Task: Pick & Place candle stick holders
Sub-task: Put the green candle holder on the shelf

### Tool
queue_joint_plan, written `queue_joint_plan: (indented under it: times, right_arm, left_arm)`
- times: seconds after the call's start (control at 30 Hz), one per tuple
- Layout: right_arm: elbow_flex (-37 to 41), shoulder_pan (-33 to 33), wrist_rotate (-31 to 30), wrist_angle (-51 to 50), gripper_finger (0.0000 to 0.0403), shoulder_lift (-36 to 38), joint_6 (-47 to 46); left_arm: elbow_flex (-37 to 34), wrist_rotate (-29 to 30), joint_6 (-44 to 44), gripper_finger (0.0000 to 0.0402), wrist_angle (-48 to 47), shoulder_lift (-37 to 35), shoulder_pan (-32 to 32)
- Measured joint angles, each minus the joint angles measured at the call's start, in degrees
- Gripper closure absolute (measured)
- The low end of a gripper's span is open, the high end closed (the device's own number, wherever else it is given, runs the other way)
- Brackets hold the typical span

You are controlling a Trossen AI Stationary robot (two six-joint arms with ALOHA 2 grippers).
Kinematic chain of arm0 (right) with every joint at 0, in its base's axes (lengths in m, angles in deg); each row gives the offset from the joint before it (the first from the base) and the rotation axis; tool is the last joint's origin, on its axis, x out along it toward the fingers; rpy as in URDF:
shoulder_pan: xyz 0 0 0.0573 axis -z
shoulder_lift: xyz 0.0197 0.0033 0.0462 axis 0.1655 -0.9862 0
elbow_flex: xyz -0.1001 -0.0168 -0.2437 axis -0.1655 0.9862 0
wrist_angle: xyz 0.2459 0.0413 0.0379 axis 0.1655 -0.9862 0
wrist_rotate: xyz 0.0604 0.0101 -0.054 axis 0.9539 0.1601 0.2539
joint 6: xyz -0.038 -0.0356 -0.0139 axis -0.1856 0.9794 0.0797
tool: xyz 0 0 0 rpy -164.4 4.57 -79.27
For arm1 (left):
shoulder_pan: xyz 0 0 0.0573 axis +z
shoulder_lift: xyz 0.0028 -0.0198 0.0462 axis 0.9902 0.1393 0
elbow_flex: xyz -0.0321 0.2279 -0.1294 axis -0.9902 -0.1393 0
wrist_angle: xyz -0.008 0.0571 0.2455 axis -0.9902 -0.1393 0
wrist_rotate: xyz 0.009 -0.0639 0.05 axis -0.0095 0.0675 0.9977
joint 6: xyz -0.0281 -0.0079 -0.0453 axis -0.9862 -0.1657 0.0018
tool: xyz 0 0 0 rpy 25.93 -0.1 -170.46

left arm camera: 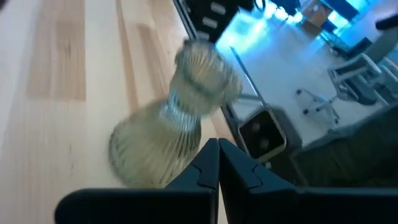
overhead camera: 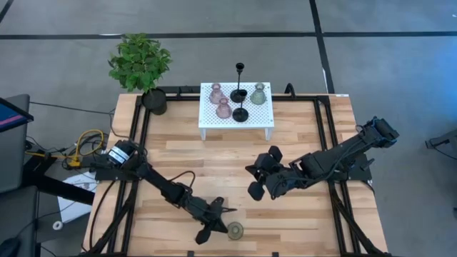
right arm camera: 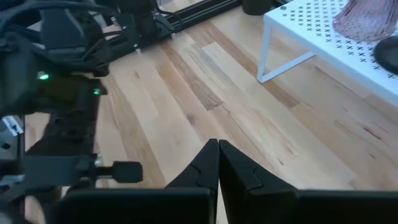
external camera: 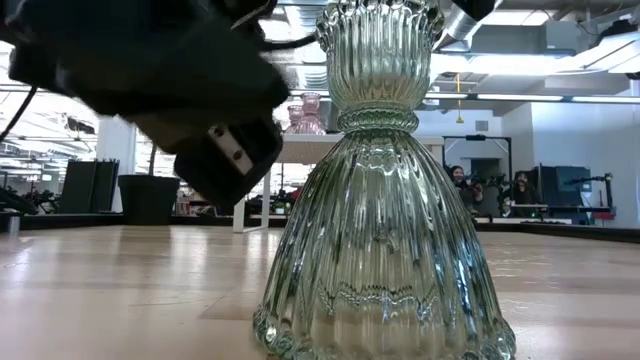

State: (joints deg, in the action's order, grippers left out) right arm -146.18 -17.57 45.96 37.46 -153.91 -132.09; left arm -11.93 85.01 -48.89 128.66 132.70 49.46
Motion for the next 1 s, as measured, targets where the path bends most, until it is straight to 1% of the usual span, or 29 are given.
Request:
queue_joint_plan:
  times: [0.07,0.23,0.4,0.57,0.73,0.8,0.87,1.0]
  right_arm:
    - [0.0,0.0,-0.69,0.02,0.0403,0.0,0.02]
    - [0.0,0.0,-1.72,-0.18,0.0403,0.0,0.23]
    - [0.0,-0.26,-1.66,-0.29,0.0403,0.0,4.54]
    - [0.0,-0.27,-1.39,-0.44,0.0403,0.0,6.81]
    - [0.0,-0.96,-1.26,-0.52,0.0403,0.0,7.56]
    - [0.0,-1.36,-1.2,-1.68,0.0403,0.0,7.52]
    - [0.0,-1.94,-1.1,-3.46,0.0403,0.0,7.42]
    - [0.0,-3.62,-1.03,-8.12,0.0403,0.02,3.32]
  left_arm:
    - [1.05,1.99,0.0,0.0401,0.32,0.36,-0.37]
    - [4.2,3.07,0.86,0.0401,-0.21,2.65,-0.55]
    - [7.63,3.7,-1.86,0.0401,-0.3,6.62,-0.5]
    - [11.09,9.97,-3.49,0.0401,-0.25,9.16,-0.5]
    - [13.19,18.12,-3.4,0.0401,-0.27,9.92,0.12]
    - [13.41,19.72,-3.1,0.0401,-0.19,9.92,0.75]
    - [13.43,19.97,-2.53,0.0401,-0.22,9.92,1.5]
    - [13.43,19.95,-2.36,0.0401,-0.2,9.92,3.19]
